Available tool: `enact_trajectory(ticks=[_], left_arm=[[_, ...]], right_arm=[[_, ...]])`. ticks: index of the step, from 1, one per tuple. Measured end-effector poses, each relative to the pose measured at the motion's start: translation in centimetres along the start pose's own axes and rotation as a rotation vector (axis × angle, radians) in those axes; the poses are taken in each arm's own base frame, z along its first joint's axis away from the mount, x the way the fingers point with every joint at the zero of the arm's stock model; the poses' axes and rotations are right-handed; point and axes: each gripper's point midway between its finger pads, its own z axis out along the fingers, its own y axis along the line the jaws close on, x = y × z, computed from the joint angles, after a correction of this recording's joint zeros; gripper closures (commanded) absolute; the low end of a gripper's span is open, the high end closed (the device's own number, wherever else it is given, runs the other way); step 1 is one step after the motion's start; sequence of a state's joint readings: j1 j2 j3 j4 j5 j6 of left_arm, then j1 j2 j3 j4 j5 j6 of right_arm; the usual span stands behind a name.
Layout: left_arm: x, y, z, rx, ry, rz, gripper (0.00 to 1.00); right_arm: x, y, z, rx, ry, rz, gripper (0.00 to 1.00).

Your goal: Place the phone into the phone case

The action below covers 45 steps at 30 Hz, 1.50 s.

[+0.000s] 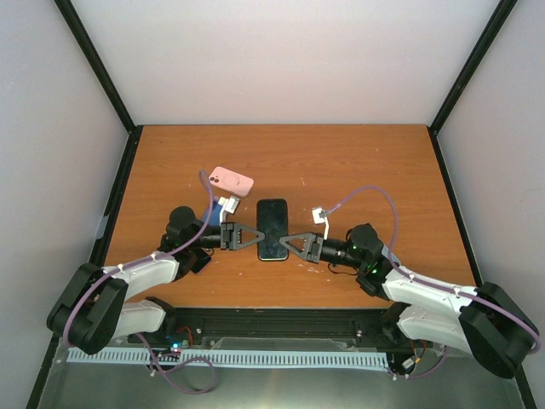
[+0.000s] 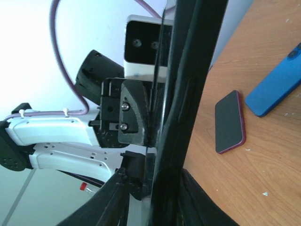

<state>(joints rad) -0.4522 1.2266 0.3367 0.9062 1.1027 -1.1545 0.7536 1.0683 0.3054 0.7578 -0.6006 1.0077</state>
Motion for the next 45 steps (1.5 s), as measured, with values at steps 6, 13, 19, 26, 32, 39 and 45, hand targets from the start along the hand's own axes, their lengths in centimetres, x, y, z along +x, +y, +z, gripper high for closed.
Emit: enact_trajectory(ticks=[6,13,19,26,32,39,45], left_arm=[[0.5,-0.1,-0.1,-0.002,0.018,0.002,1.0],[1.8,-1.0,-0.4,0.005,0.084,0.038,1.0],[2.2,-3.1,-0.6,0.039,0.135,0.12,1.0],[2.9,-3.6,-0.7,0.049,0.169,0.142,1.0],[3.1,-3.6,-0.7,0.054,0.183,0.142,1.0],[3.3,-3.4,-0.7,0.045,0.192,0.135,1.0],[2.3,-3.1,-0.4,0.002,0.193,0.139,1.0]], right_arm=[[-0.2,0.9,-0.7,0.015,-0.009,-0.035,0.41],[-2.0,2.4,-0.9,0.072,-0.027,-0.054,0.32],[-3.6,3.5,-0.9,0.13,-0.037,-0.058,0.22],[-5.5,5.6,-0.4,0.135,-0.044,-0.094,0.29],[-5.6,5.1,0.2,0.153,-0.021,-0.086,0.35],[-5.3,4.2,0.4,0.181,0.001,-0.083,0.72],[-6.0,3.6,0.0,0.23,-0.032,-0.117,0.97]])
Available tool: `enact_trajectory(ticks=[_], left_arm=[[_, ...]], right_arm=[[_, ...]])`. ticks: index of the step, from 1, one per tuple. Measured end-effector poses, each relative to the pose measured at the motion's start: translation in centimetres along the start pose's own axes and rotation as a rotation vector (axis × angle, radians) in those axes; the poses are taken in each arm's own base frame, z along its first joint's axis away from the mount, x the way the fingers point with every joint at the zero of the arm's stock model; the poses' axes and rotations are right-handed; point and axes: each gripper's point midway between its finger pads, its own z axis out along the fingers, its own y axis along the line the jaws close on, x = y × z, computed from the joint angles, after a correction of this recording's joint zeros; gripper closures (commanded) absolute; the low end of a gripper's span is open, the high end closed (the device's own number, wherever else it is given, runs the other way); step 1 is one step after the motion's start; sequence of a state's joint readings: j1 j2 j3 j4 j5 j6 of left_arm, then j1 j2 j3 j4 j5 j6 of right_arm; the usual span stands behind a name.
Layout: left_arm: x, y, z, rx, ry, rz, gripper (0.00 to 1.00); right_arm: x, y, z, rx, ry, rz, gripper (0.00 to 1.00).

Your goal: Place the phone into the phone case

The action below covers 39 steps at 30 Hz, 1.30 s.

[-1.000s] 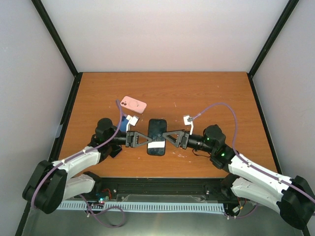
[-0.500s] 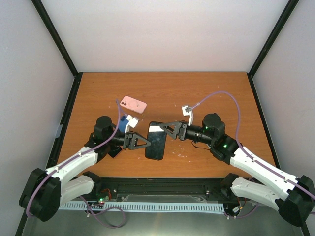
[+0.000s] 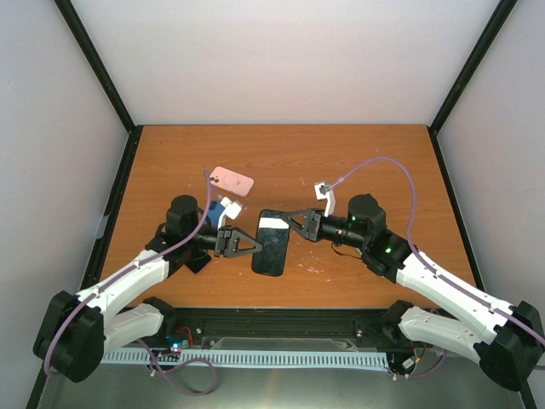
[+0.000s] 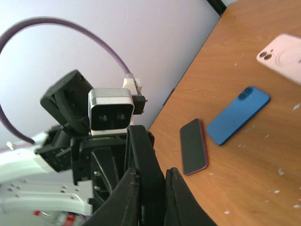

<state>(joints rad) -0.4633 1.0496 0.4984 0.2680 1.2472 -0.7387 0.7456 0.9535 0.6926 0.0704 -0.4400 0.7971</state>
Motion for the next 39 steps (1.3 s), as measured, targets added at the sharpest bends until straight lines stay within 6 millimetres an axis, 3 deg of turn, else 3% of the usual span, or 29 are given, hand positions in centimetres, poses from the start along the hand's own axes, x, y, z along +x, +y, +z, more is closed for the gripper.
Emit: enact_trajectory(ticks=[8,17,22,24,30,39], left_arm=[[-0.5,0.9,0.3,-0.065,0.013,-0.029,1.0],[-0.7,2.8,0.6,-0.132,0.0,-0.098,1.0],[-2.4,4.1,0.1,-0.207,-0.098,-0.155,1.0],[-3.1,4.2,-0.1,-0.212,-0.133,-0.158,1.0],[-5.0,3.2,-0.2,-0.173,-0.21,-0.141,1.0],[-5.9,2.5,-0.1,-0.115,-0.251,-0.151,1.0]], right_arm=[[-0.2,-0.7,-0.4,0.051,-0.017,-0.04,0.96],[0.9,-2.8,-0.7,0.147,0.017,-0.017,0.39],[2.5,-2.0,-1.7,0.071,0.034,0.032,0.18],[3.4,-2.1,-2.0,0.048,0.043,0.065,0.14],[5.6,-3.2,-1.9,0.025,0.084,0.157,0.14],[5.6,-2.7,-1.2,-0.042,0.072,0.23,0.33]])
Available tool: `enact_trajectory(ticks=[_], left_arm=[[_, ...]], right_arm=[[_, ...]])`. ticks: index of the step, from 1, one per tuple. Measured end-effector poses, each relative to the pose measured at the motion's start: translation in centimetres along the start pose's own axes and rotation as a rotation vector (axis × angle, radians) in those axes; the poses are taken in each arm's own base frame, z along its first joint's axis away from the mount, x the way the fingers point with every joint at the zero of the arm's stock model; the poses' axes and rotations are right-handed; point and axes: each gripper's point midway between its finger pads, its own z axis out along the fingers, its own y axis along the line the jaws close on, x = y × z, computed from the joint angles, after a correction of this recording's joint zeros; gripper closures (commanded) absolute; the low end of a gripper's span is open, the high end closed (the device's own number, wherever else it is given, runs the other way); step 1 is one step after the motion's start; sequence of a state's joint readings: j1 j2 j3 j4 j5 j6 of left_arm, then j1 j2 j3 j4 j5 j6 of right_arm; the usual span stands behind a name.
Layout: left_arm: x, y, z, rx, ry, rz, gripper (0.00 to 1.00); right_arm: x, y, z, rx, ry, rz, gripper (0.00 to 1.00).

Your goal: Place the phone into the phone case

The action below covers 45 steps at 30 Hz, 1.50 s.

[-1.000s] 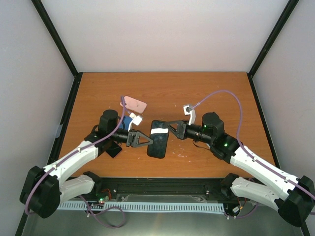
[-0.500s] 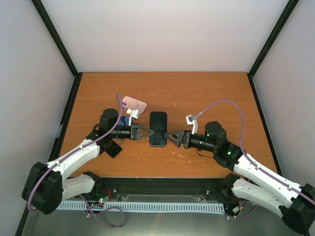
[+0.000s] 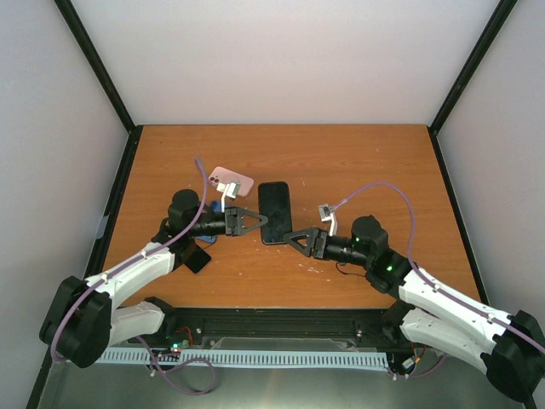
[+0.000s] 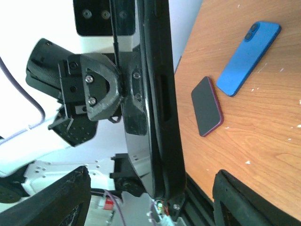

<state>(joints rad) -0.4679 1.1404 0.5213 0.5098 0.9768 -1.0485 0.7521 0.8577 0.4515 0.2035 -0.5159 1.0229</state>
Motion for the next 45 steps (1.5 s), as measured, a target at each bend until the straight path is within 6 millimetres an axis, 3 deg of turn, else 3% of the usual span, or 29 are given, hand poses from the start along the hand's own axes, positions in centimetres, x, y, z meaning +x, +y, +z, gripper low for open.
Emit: enact_trajectory(ticks=[7,16,32,33,39,42,45], left_arm=[[-0.2,-0.3,0.0,0.015,-0.009,-0.003,1.0],[0.1,0.6,0.0,-0.015,-0.009,0.002,1.0],[0.4,2.4,0.1,-0.146,0.034,-0.007,1.0],[0.5,2.5,0.1,-0.152,0.037,-0.009,1.0],[0.8,3.0,0.2,-0.16,0.057,-0.012,1.0],[0.8,3.4,0.0,-0.163,0.056,-0.026,1.0],[1.2,2.9,0.0,-0.124,0.069,-0.027,1.0]], right_arm=[[-0.5,0.8,0.0,-0.033,-0.019,0.008,0.51],[-0.2,-0.6,0.4,0.02,-0.007,0.055,0.97],[0.2,-2.3,0.2,0.085,-0.025,0.14,0.97],[0.3,-2.5,0.2,0.093,-0.024,0.144,0.95],[0.2,-3.2,-0.3,0.159,-0.025,0.106,0.5],[-0.6,-2.0,-1.1,0.145,-0.057,0.035,0.33],[-0.8,-1.0,-1.6,0.114,-0.068,-0.013,0.23]])
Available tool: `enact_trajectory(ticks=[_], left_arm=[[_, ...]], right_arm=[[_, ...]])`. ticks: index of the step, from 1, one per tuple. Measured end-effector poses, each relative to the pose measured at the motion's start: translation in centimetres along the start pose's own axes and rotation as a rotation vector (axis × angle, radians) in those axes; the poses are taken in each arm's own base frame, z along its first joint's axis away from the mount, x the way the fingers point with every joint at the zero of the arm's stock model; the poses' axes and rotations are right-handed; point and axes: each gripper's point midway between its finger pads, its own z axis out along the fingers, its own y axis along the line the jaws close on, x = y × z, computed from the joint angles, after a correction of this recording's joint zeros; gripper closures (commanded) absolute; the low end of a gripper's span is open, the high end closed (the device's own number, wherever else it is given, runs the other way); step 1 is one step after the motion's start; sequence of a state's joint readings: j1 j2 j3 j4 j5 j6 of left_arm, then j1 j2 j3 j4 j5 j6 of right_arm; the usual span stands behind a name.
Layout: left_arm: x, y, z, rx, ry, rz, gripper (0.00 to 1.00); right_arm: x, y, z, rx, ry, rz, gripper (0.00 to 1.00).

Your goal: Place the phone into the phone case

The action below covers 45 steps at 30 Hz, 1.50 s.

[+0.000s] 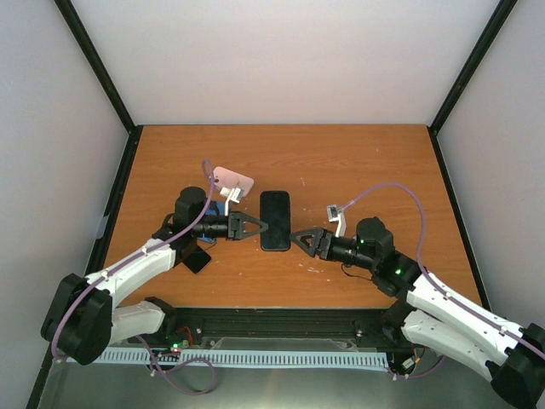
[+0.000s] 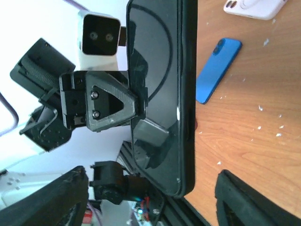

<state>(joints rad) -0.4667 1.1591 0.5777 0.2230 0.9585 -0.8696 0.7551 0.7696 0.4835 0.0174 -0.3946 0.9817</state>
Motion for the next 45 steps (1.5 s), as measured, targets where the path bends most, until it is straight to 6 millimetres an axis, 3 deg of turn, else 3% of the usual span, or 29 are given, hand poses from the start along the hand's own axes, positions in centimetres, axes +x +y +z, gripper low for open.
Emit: enact_trajectory(ticks=[3,7,11,14,17,19,28,32,36,39,45], left_arm=[[0.5,-0.7,-0.1,0.049,0.018,0.0,1.0],[1.0,-1.7,-0.2,0.106,0.043,0.008,1.0],[1.1,-2.3,-0.2,0.133,0.056,0.021,1.0],[1.2,-2.2,-0.2,0.133,0.058,0.024,1.0],[1.0,-2.0,-0.3,0.112,0.047,0.038,1.0],[0.7,-1.6,-0.2,0.076,0.036,0.045,1.0],[0.7,1.2,0.6,-0.048,0.05,-0.006,1.0],[1.0,1.5,0.7,-0.052,0.062,-0.019,1.0],[0.5,1.3,0.5,-0.041,0.027,-0.007,1.0],[0.3,1.3,0.2,-0.025,-0.003,-0.031,1.0],[-0.2,0.0,0.2,0.054,-0.036,-0.053,1.0]], right_arm=[[0.2,0.0,0.1,-0.004,0.014,-0.014,0.21],[0.6,0.3,0.7,-0.032,0.044,-0.02,0.28],[0.7,1.2,1.3,-0.096,0.067,-0.012,0.49],[0.6,2.0,1.6,-0.14,0.072,-0.001,0.71],[0.7,1.3,1.8,-0.118,0.077,0.026,0.92],[0.7,0.4,1.9,-0.082,0.071,0.055,0.97],[1.2,-2.3,2.6,-0.01,0.06,0.206,0.96],[1.4,-2.9,2.8,0.007,0.063,0.238,0.64],[1.4,-2.1,2.5,-0.019,0.067,0.206,0.4],[1.5,-1.2,2.2,-0.061,0.07,0.18,0.35],[2.0,-1.1,2.1,-0.088,0.085,0.169,0.33]])
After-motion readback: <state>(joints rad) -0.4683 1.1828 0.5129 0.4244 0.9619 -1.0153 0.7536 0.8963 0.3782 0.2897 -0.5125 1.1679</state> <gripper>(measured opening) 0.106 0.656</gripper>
